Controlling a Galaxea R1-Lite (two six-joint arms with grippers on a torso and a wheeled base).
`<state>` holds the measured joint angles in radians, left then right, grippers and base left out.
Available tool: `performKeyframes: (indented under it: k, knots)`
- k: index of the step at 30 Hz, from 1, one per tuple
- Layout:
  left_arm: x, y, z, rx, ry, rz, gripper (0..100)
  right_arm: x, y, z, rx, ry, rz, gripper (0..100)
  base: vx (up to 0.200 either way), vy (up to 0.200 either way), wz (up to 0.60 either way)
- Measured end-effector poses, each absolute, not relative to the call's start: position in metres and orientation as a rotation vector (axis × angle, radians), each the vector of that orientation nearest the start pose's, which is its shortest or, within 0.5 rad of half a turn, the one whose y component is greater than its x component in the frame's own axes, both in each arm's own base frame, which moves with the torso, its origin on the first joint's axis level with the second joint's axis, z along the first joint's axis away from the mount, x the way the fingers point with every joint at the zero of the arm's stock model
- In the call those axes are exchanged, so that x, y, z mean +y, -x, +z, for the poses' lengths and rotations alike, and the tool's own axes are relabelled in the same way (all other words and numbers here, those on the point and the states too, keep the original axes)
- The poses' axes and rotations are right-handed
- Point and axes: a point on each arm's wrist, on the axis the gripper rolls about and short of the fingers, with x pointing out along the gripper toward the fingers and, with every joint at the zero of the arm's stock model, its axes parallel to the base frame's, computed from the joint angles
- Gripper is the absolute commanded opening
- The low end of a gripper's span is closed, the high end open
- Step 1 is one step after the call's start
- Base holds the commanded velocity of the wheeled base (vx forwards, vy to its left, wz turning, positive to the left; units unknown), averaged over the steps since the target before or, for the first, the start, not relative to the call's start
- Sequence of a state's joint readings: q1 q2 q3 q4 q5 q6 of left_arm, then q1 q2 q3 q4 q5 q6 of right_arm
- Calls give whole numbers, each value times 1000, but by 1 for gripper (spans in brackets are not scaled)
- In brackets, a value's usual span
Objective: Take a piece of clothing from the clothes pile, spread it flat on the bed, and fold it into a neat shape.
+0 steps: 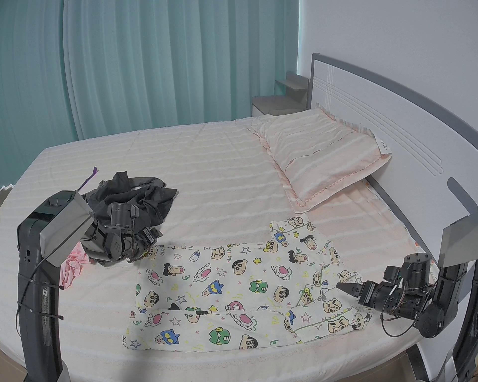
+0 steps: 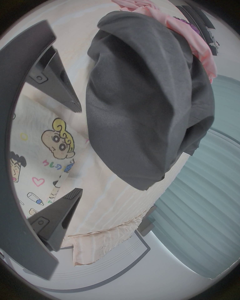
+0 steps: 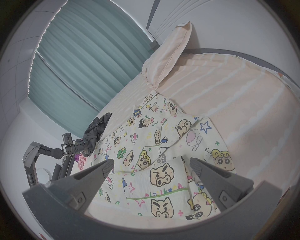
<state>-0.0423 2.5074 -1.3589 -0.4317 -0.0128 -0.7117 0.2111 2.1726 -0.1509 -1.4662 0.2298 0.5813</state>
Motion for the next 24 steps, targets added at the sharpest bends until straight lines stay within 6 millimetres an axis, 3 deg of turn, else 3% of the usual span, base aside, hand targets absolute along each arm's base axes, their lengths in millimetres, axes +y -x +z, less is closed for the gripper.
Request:
performKeyframes:
  k: [9, 10, 16, 24]
  knots:
    - [-22, -462, -26, 718, 672, 191, 100, 58, -243, 0, 660, -556, 240, 100, 0, 0, 0]
    - [-24, -463, -27, 721, 672, 185, 0, 58, -244, 0, 646, -556, 242, 100, 0, 0, 0]
    - [-35, -464, -28, 732, 672, 150, 0, 61, -252, -1, 606, -554, 251, 100, 0, 0, 0]
    - [-35, -468, -29, 705, 706, 182, 0, 70, -290, -3, 592, -541, 254, 100, 0, 0, 0]
